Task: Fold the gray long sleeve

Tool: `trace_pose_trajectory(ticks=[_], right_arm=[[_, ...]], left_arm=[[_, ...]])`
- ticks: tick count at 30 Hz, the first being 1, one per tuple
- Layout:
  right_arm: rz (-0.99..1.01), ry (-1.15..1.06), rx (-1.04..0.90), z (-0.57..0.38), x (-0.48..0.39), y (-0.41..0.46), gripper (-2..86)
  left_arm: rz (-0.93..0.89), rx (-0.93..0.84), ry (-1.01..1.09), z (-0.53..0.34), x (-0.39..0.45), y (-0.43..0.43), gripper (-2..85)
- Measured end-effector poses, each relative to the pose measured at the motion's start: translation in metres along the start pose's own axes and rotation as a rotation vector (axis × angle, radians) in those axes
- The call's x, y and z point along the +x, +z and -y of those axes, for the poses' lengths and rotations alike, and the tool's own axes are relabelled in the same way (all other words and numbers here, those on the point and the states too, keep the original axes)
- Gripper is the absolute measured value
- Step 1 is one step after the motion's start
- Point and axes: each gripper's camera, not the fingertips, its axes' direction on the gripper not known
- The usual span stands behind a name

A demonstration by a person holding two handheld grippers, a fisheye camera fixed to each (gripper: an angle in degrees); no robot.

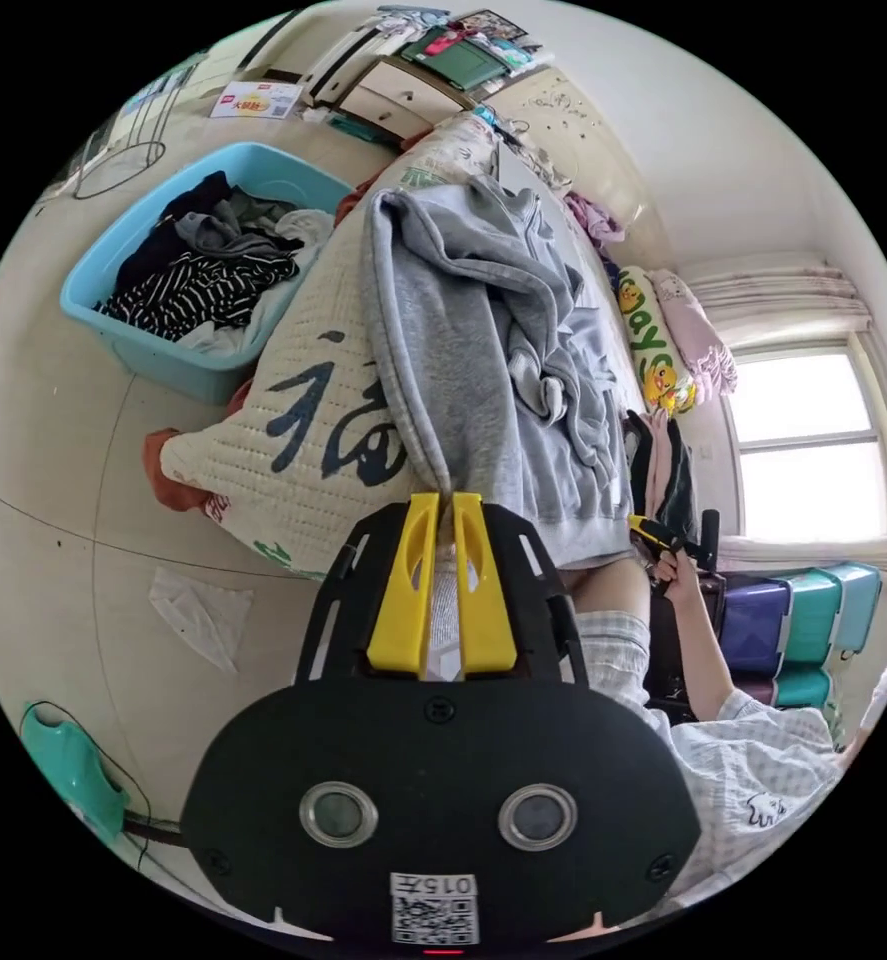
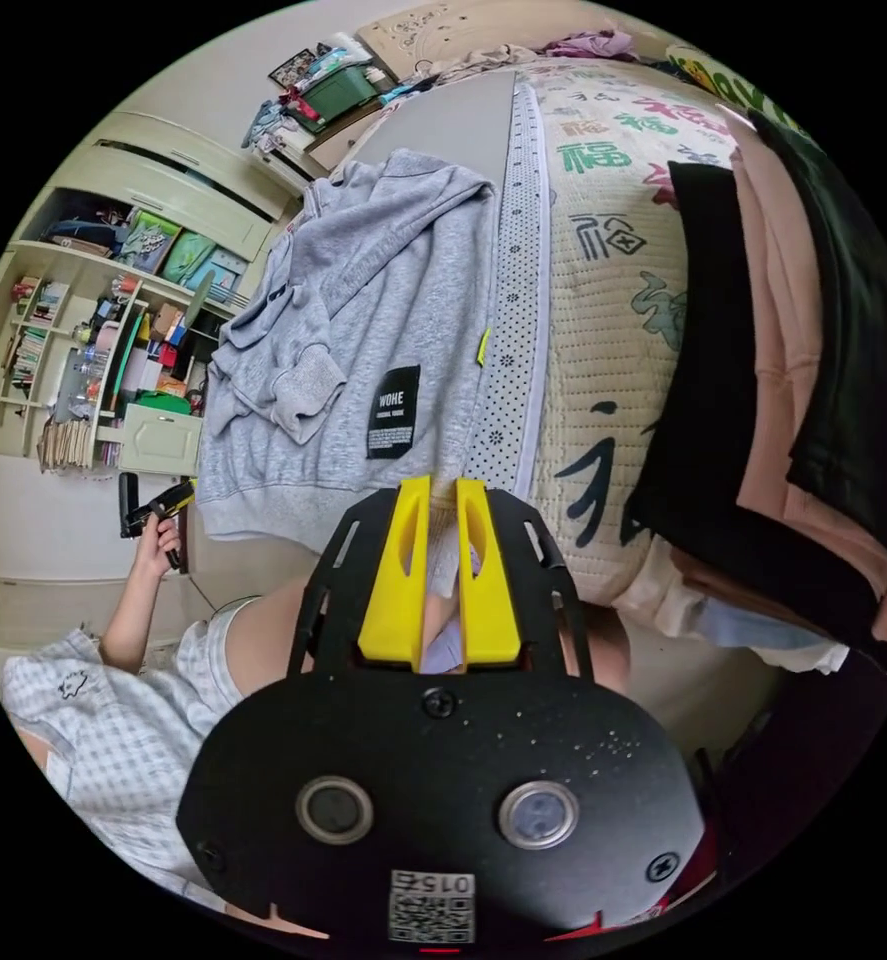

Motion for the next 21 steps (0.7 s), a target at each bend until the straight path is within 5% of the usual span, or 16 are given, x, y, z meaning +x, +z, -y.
trace_pose_trajectory(ticks=[7, 21], right_arm=[[-0.142, -0.011, -0.019, -0.001, -0.001, -0.003, 3.9], [-0.318, -0.222, -0.276, 0.023, -0.034, 0.030, 2.3]], left_arm=[[0.100, -0.026, 0.054, 0.005, 0.022, -0.046, 1.7], [0.244, 0.426, 0.079, 0.013, 0.044, -0.336, 0.5]])
